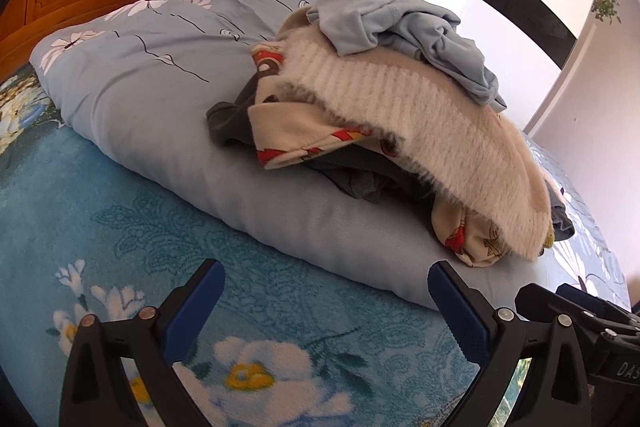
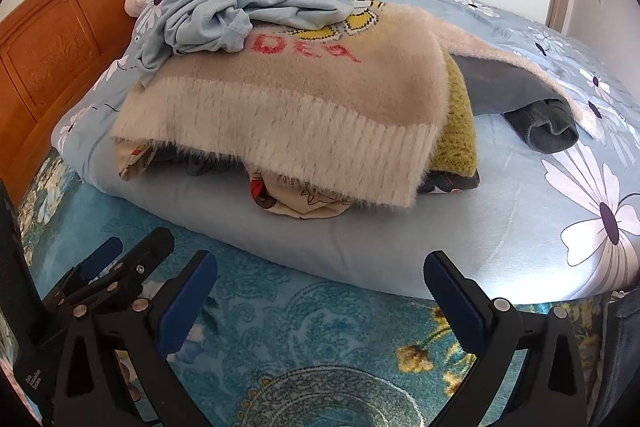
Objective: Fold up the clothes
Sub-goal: 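Reach the left gripper to the light blue shirt on the clothes pile and grasp it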
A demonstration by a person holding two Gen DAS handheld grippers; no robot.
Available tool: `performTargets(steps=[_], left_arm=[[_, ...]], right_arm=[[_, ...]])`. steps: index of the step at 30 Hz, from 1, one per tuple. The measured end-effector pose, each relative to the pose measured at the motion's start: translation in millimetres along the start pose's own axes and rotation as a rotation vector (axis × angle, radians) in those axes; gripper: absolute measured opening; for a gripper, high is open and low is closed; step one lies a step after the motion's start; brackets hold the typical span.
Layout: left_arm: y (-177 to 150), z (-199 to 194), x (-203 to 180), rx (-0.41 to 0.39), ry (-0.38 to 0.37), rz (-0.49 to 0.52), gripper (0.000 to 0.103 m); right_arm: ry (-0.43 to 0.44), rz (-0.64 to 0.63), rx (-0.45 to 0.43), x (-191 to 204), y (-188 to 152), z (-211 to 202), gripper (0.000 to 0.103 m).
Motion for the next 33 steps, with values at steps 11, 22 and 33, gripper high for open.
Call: performTargets(steps=[11, 22, 33], left_arm=[[9.5, -5.5, -18.7, -0.038, -0.021, 0.009, 0.103], [35.8, -13.1, -10.5, -0.059, -0.019, 0.043, 0.103], [52.1, -20.4, -41.3, -0.072, 0.037, 0.19, 0.103]], right_arm=[[0.001, -0.009, -0.025, 10.2, 19.9, 4.0, 0.103], [0.012, -0.03, -0.09, 27.5, 46.4, -2.5, 0.103], [0.034, -0.017, -0.123, 27.4, 73.3, -21.9, 0.103]])
Point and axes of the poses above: each gripper's, at about its wrist camera, not at the fingertips, and z roughly the way its jaws point, x to its left, y to its top, the point moved 1 cm from there along z, roughly the way its jaws point, and after that the axes turned 3 degrees about z, right-handed, at the moved point
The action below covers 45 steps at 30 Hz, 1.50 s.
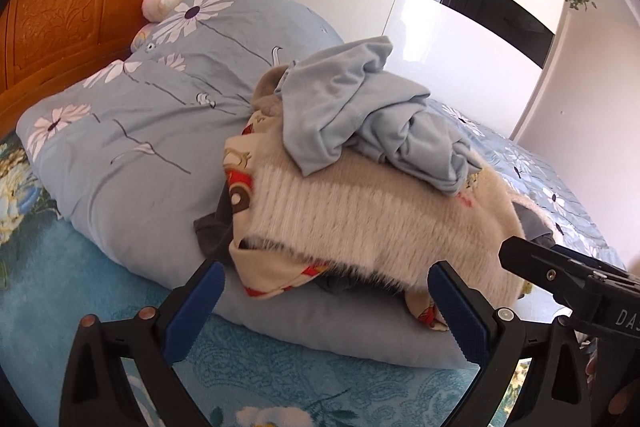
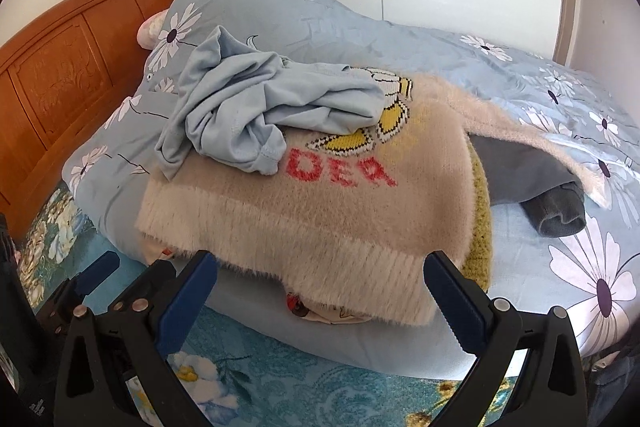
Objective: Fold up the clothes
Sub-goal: 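Reach the left gripper to the light blue shirt on the clothes pile and grasp it, then lift the light blue shirt with the left gripper and carry it onto the teal blanket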
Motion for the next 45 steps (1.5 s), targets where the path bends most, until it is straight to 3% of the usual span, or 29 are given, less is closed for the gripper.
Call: performTargets(steps=[5, 12, 15, 18, 21, 23, 26, 31, 38, 45], left_arm=[[22.6, 1.7, -22.5, 0.048, 0.048, 0.093, 0.103], [78.2, 18.9, -39.1, -0.019, -0.043, 0.076, 0.103], [92.1, 35.5, -54.3, -0.013, -0.055, 0.082, 0.101], [102.0, 45.4, -62.1, -0.006, -0.049, 0.094, 0.082], [104.2, 67.0, -63.8, 0.065, 0.013, 0.123, 0.063], [105.9, 67.3, -61.8, 0.074, 0.047, 0.134, 0.035], [113.5, 56.6, -52.8, 0.087, 0.056, 0.132, 0.022], [145.9, -1.3, -50.9, 0.015, 0.014, 0.163, 0.019], [191.0, -133.0, -62.9, -0.123, -0.158, 0.199, 0.019], [187.6, -261.3, -76.3, -0.211, -0.349, 0.215, 0.019]], right_arm=[[0.0, 0.019, -0.037, -14.1, 15.4, -17.5, 0.103], [-0.033, 0.039, -0.048, -49.8, 12.7, -39.2, 0.103], [-0.044, 0.06, -0.034, -67.3, 6.4, -45.4, 0.103], [-0.052, 0.089, -0.028, -84.1, -0.4, -53.9, 0.103], [-0.063, 0.107, -0.02, -98.5, -8.1, -63.0, 0.103], [-0.071, 0.128, -0.014, -108.0, -12.0, -70.3, 0.103], [-0.074, 0.159, -0.013, -120.2, -18.1, -84.0, 0.103], [-0.073, 0.184, -0.037, -133.5, -24.8, -115.2, 0.103], [-0.053, 0.214, -0.083, -130.9, -40.1, -171.8, 0.103], [0.036, 0.277, -0.144, -122.8, -65.8, -239.0, 0.103]])
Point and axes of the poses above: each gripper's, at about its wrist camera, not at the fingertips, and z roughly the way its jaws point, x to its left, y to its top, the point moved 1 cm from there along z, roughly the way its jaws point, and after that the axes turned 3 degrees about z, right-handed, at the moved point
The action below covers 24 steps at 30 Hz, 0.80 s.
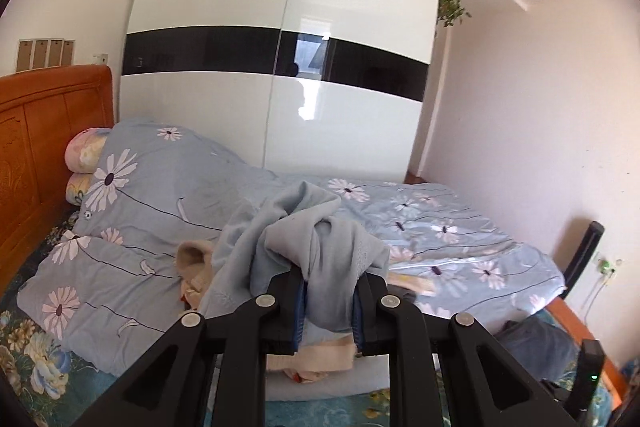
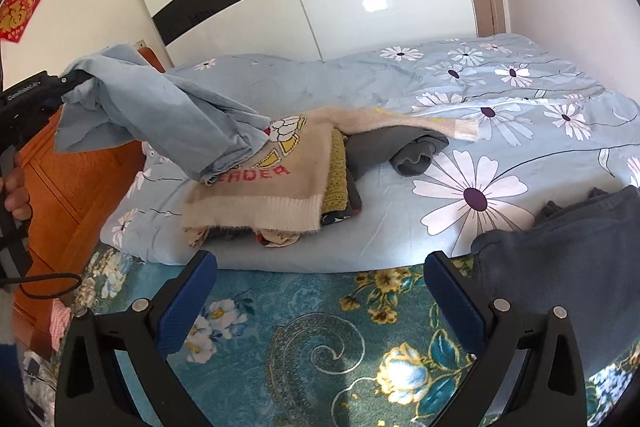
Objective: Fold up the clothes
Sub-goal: 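Lift the light blue shirt with the left gripper and carry it onto the teal blanket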
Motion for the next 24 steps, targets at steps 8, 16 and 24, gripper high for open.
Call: performTargets(steps=[8, 16, 24], left_arm=[[5.8, -70.2, -44.8, -0.036, -0.119, 0.056, 0.019], [-84.3, -58.9, -58.2, 0.158, -0.119, -0.051, 0.02], [-228.2, -26.2, -51.2, 0.422, -0.014, -0.13, 0.02]], right_arm=[[0.053, -0.004, -0.078, 10.6, -19.8, -76.8, 0.103], [0.049, 0.044, -0.134, -5.0, -40.1, -129.5, 0.103], [0.032, 0.004, 0.025, -2.5, -79.6, -105.0, 0.103]])
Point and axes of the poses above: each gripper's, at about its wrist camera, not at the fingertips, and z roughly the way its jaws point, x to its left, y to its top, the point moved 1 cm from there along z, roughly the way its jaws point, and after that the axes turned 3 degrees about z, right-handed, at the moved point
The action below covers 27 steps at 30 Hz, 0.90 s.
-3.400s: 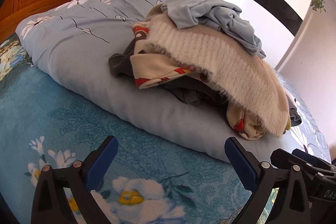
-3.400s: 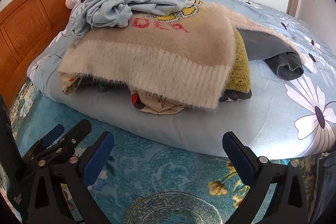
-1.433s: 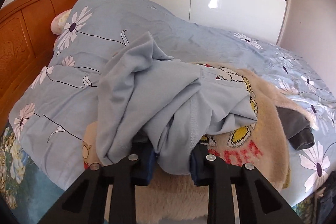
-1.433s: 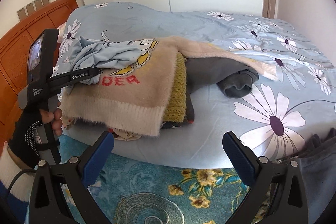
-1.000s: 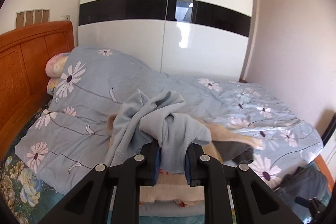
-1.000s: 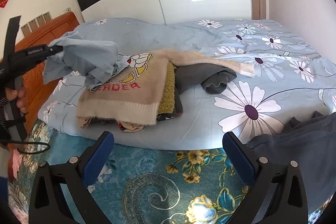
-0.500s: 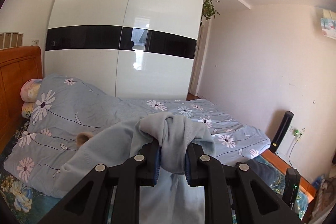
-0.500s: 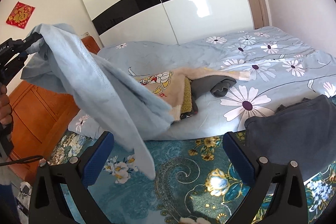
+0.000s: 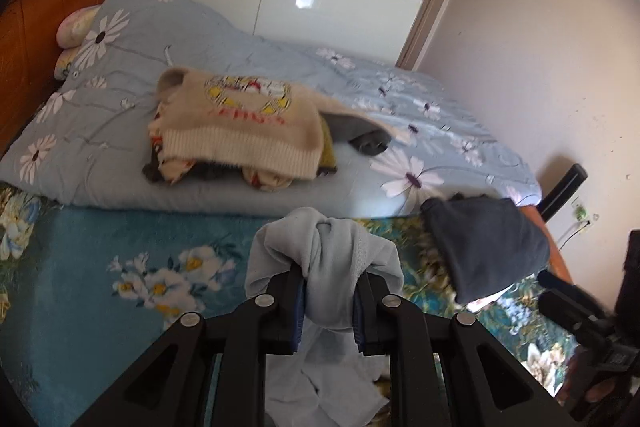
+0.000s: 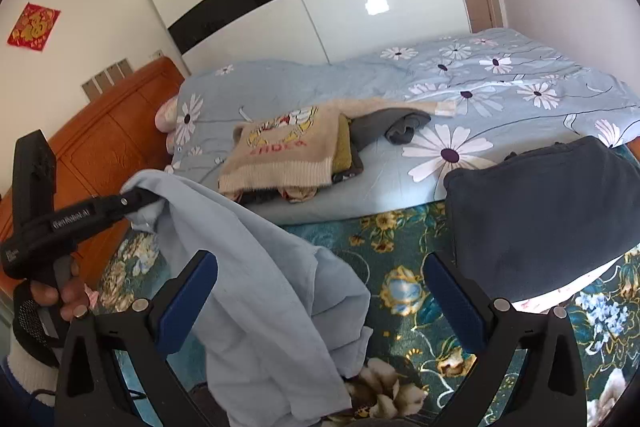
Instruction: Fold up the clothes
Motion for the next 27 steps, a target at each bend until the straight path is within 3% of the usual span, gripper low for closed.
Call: performTargets(steps=[2, 6, 14, 17, 19, 23, 27], left_arm=[[-17.8, 13.4, 30.2, 0.046, 0.034, -0.072, 0.02], [-39.8, 21.7, 122.3, 0.094, 0.082, -0.316, 0.021], [-107.4, 50.2, 237.8, 0.279, 0.191, -0.513, 0.022], [-137.7, 55.2, 256.0, 0.321, 0.15, -0.597, 0.026], [-150.4, 53.2, 259.4, 0.309, 0.106, -0.632, 0.03], [-170.1, 39.6, 261.1, 0.253, 0.043, -0.705, 0.054], [-188.6, 16.6, 260.3, 0.159, 0.01, -0.833, 0.057]], right_arm=[[0.0, -0.014, 0.027, 5.0, -7.3, 6.1, 0.103], [0.004, -0.026, 0.071, 13.0, -19.9, 13.9, 0.103], [-0.031, -0.024, 0.144, 25.0, -30.1, 37.6, 0.103], [-0.039, -0.044, 0.161, 33.7, -30.5, 47.2, 0.103], [-0.046, -0.056, 0.183, 38.3, -31.7, 55.9, 0.103], [-0.062, -0.047, 0.241, 41.1, -37.7, 80.0, 0.103], [-0.059, -0.027, 0.266, 44.8, -38.7, 94.9, 0.103]])
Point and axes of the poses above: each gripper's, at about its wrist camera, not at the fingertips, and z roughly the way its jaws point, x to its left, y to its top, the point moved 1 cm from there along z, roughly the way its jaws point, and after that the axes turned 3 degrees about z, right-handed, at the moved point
